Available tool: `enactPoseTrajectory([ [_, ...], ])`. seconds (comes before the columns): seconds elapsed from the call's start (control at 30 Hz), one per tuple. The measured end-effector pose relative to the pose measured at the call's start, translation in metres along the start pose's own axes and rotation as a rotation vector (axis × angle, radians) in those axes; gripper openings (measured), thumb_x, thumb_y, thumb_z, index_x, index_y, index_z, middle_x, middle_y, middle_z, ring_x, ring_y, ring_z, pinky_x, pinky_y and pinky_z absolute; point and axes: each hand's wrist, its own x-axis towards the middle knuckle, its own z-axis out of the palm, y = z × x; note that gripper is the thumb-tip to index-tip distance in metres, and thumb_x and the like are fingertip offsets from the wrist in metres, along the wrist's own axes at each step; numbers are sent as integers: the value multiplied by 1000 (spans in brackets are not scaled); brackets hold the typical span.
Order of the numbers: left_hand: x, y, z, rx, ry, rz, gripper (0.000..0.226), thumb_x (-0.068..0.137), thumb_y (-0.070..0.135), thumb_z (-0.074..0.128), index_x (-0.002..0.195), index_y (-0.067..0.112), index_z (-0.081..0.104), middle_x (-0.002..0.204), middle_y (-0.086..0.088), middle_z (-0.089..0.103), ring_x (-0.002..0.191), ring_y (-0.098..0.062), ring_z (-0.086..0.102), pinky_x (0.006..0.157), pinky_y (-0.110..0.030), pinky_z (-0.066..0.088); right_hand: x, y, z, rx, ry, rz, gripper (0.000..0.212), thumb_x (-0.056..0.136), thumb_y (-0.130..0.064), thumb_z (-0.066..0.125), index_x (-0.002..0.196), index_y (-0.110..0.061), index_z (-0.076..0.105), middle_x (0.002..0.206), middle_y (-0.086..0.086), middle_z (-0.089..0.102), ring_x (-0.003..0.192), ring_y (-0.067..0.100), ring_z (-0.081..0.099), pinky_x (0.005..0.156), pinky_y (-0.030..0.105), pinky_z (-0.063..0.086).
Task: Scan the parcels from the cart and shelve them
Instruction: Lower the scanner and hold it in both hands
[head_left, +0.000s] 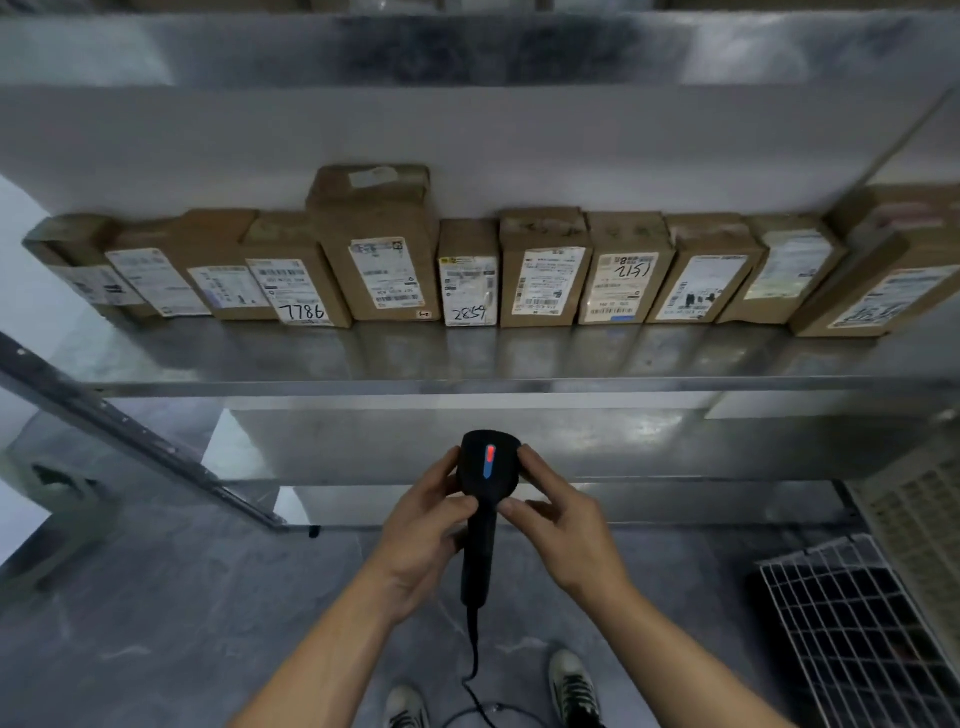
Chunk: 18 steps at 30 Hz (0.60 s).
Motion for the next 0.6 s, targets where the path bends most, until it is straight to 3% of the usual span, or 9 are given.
enactPoseTrajectory([
  [0.1,0,-1,-29,-6,-16,-37,51,99,-4,54,142,22,53,131,-2,70,109,-18,71,99,-44,51,-1,1,27,-1,31,20,60,90,-28,74,128,-60,41,149,-20,46,133,11,54,109,32,46],
  [0.2,3,-6,-47,-31,3,-58,52,98,-3,56,145,18,51,132,-5,69,111,-20,70,95,-41,54,1,1,46,-1,52,42,60,91,-26,73,127,-61,40,148,-23,44,134,9,52,108,24,45],
  [0.3,12,-12,-57,-42,20,-55,54,93,4,63,144,17,53,128,-4,71,115,-23,69,92,-38,57,10,8,55,0,42,74,58,92,-26,73,128,-59,41,144,-28,45,134,6,51,103,14,43],
  [0.4,28,-20,-63,-62,47,-60,67,79,17,71,145,17,54,127,-5,72,115,-23,70,87,-34,59,27,22,59,3,19,100,57,93,-27,71,132,-54,41,136,-37,45,133,-1,49,105,17,44],
  [0.47,44,-30,-66,-74,71,-64,69,77,19,71,145,17,54,126,-5,72,113,-21,70,84,-32,60,41,36,61,18,8,108,57,93,-26,70,137,-48,41,143,-29,46,134,-6,44,108,23,44],
  [0.6,85,-55,-74,-55,80,-67,66,81,26,71,145,19,54,130,-4,71,121,-23,67,88,-34,58,76,81,66,26,4,131,58,95,-24,68,147,-30,43,153,-8,46,135,-5,44,100,13,46],
])
